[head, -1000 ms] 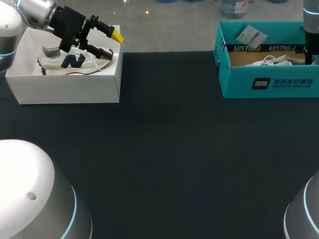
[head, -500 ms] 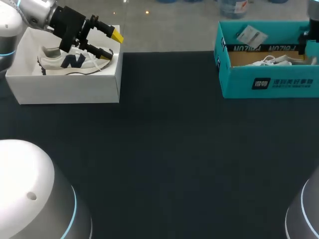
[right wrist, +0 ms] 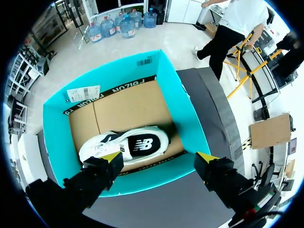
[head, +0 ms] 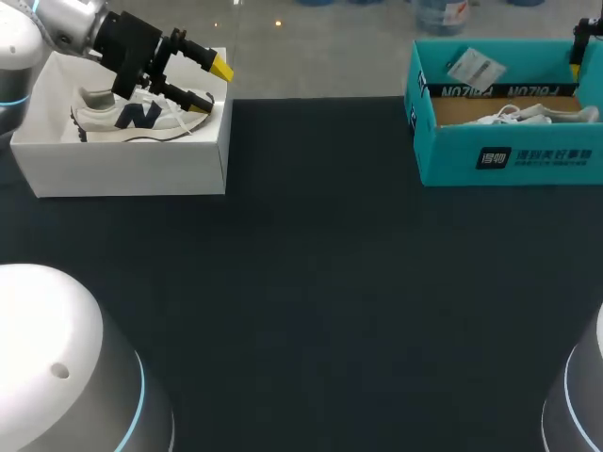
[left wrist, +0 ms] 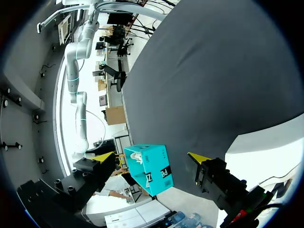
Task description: Take the shoe out of the shoebox, open the shoe tongue, remove and reinsert the insole, then place the shoe into the shoebox
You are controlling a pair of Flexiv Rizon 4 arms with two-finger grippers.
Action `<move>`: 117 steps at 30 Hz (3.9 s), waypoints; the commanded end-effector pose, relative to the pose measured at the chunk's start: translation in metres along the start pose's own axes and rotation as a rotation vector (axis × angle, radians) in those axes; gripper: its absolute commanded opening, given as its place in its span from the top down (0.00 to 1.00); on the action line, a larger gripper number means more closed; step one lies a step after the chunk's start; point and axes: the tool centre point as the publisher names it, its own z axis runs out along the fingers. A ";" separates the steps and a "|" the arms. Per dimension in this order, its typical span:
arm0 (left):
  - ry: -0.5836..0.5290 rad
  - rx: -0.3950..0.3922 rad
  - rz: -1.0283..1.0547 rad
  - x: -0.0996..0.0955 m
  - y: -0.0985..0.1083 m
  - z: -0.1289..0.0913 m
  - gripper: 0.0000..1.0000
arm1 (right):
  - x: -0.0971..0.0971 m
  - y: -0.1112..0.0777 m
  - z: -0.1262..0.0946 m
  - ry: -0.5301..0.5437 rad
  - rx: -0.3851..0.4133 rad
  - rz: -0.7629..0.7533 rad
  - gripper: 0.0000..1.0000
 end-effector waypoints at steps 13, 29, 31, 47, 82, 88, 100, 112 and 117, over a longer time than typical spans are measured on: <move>0.002 0.003 0.001 0.000 0.001 0.000 0.00 | 0.013 -0.054 -0.082 0.084 -0.036 -0.054 0.00; 0.002 0.003 0.001 0.000 0.001 0.000 0.00 | 0.023 -0.076 -0.093 0.139 -0.022 -0.064 0.00; 0.014 -0.019 0.059 0.001 0.003 -0.001 0.00 | 0.023 -0.076 -0.093 0.139 -0.022 -0.064 0.00; 0.295 -0.062 0.089 0.056 0.073 -0.035 0.00 | 0.023 -0.076 -0.093 0.139 -0.022 -0.064 0.00; 0.994 -0.057 -0.228 0.166 0.123 -0.143 0.00 | 0.023 -0.076 -0.093 0.139 -0.022 -0.064 0.00; 1.014 -0.067 -0.250 0.192 0.123 -0.158 0.00 | 0.023 -0.076 -0.093 0.139 -0.022 -0.064 0.00; 1.012 -0.086 -0.307 0.197 0.124 -0.161 0.00 | 0.023 -0.076 -0.093 0.139 -0.022 -0.064 0.00; 1.014 -0.120 -0.312 0.203 0.141 -0.176 0.00 | 0.023 -0.076 -0.093 0.139 -0.022 -0.064 0.00; 1.070 -0.175 -0.344 0.223 0.160 -0.198 0.00 | 0.023 -0.076 -0.093 0.139 -0.022 -0.064 0.00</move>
